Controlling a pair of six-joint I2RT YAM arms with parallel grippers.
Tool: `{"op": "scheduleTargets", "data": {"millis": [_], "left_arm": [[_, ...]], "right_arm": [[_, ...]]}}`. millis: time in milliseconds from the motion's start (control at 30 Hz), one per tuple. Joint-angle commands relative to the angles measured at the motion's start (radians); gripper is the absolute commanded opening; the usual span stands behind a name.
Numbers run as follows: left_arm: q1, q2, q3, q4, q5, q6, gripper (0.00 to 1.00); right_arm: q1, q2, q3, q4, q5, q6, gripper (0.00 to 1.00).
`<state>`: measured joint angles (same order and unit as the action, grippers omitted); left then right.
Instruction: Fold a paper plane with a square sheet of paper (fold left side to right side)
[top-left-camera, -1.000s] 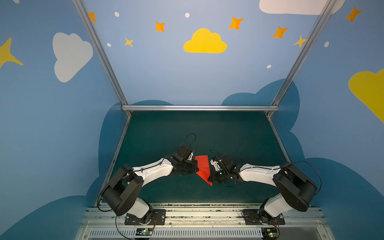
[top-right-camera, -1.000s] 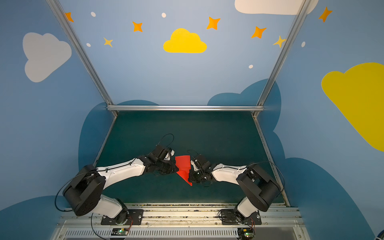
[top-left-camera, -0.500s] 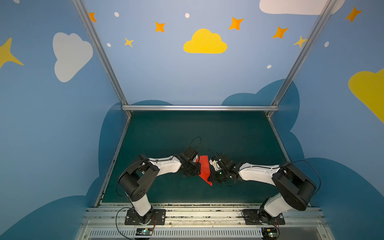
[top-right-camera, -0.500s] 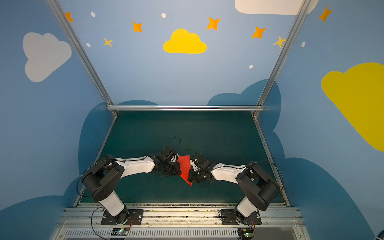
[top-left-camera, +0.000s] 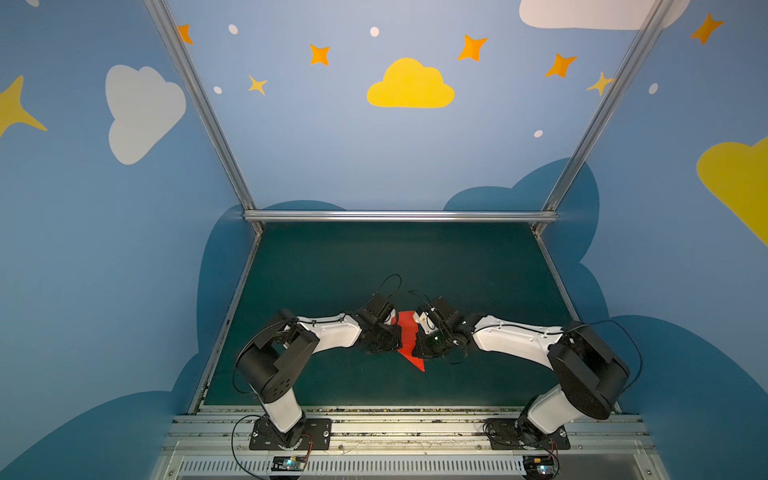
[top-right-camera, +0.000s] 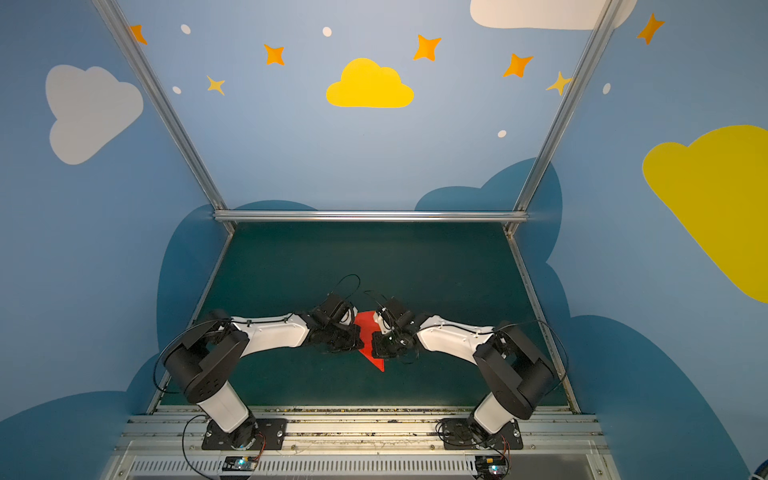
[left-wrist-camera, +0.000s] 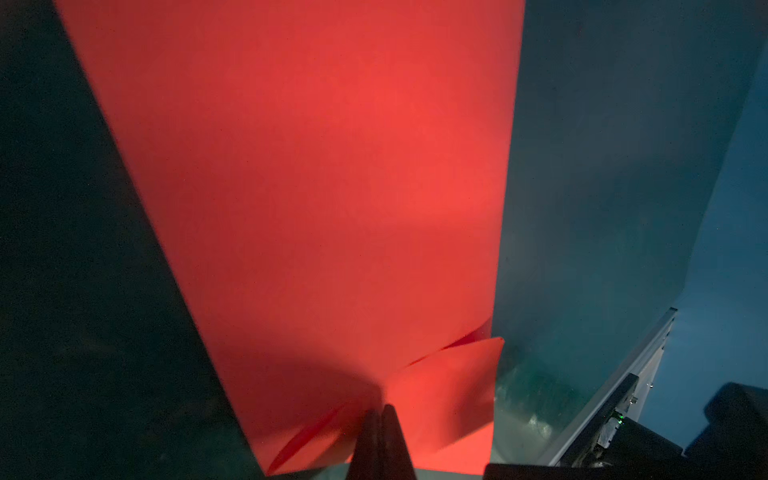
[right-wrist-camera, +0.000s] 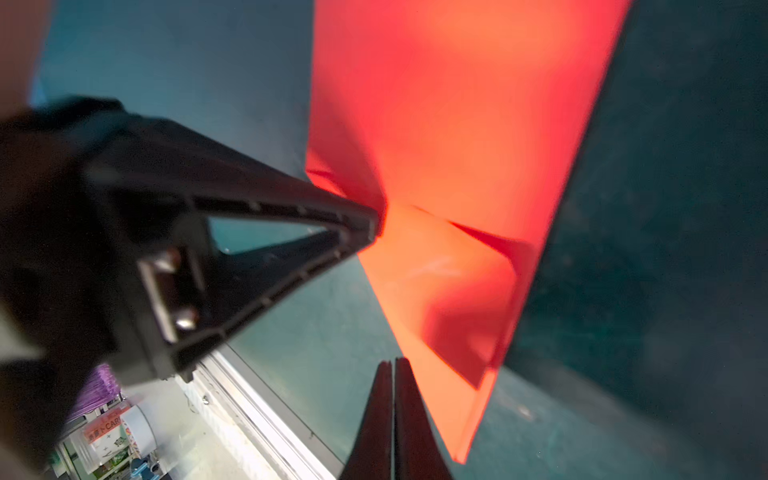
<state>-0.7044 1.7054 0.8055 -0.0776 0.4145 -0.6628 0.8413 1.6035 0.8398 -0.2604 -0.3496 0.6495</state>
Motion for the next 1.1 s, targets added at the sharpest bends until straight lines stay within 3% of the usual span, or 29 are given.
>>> {"op": "scheduleTargets", "data": {"millis": [0, 167, 367, 667, 867, 933, 1067], "left_arm": [[-0.004, 0.023, -0.034, -0.031, -0.044, -0.001, 0.03], [-0.004, 0.018, -0.038, -0.030, -0.043, -0.013, 0.03], [-0.004, 0.017, -0.042, -0.028, -0.046, -0.014, 0.03], [-0.004, 0.015, -0.031, -0.020, -0.042, -0.032, 0.03], [-0.001, -0.062, 0.019, -0.057, -0.032, -0.034, 0.04], [0.006, -0.107, 0.039, -0.083, -0.044, -0.031, 0.09], [0.053, -0.209, 0.017, -0.104, -0.056, -0.056, 0.31]], "right_arm": [[0.009, 0.062, 0.020, -0.013, -0.001, -0.003, 0.00], [0.013, 0.076, -0.019, 0.012, -0.003, 0.010, 0.00], [0.019, -0.010, -0.133, 0.017, 0.001, 0.034, 0.00], [0.040, -0.225, -0.344, -0.015, 0.014, 0.103, 0.00], [0.005, -0.396, -0.322, -0.138, 0.061, 0.109, 0.00], [-0.008, -0.430, -0.278, -0.174, 0.087, 0.102, 0.00], [-0.043, -0.427, -0.175, -0.196, 0.088, 0.056, 0.00]]}}
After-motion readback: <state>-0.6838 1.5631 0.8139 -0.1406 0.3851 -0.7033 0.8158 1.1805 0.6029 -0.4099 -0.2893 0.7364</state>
